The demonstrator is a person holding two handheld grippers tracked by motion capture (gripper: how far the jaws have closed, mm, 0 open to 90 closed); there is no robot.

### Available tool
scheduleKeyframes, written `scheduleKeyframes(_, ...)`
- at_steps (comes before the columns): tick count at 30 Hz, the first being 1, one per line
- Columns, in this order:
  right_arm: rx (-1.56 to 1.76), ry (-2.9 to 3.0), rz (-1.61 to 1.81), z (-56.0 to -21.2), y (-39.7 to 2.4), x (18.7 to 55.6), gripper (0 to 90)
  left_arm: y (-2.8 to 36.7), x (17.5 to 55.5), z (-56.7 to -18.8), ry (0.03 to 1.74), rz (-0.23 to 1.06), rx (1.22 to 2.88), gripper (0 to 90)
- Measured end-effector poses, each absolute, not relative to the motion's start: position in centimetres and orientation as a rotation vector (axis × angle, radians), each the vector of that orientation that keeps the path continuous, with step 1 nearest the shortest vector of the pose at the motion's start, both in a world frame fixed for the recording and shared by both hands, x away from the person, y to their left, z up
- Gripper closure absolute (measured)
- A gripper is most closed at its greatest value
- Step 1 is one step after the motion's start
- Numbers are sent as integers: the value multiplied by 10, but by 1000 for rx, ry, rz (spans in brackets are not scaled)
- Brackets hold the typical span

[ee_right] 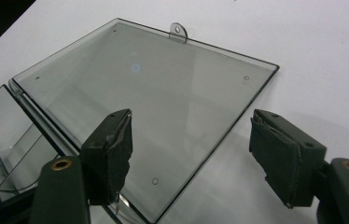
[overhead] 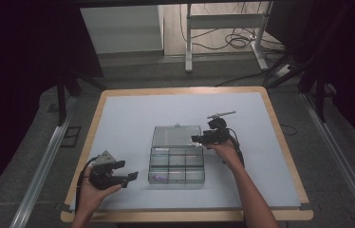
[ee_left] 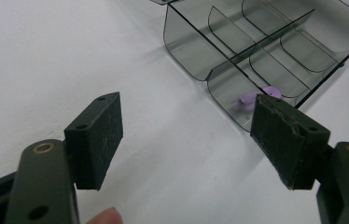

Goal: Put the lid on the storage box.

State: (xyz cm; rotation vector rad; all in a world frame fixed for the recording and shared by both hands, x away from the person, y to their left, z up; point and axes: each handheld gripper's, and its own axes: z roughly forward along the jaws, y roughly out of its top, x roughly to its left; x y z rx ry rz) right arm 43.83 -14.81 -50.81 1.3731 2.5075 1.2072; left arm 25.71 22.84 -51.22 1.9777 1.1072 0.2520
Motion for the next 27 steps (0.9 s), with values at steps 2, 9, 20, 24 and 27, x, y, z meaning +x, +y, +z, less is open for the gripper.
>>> scheduleKeyframes(2, 1382, 2515, 1196, -509, -148, 439, 290, 229, 257, -512, 1108, 253, 1977, 258)
scheduleKeyframes(9, 1402, 2539, 1184, -508, -144, 441, 282, 229, 257, -512, 1106, 256, 1976, 258)
scheduleKeyframes(20, 1445, 2552, 1175, -511, -141, 444, 278, 230, 257, -512, 1107, 258, 1977, 258)
scheduleKeyframes(24, 1471, 2561, 1178, -512, -142, 445, 278, 229, 257, -511, 1107, 258, 1977, 258)
scheduleKeyframes(27, 1495, 2561, 1191, -514, -143, 446, 278, 229, 257, -511, 1107, 258, 1976, 258)
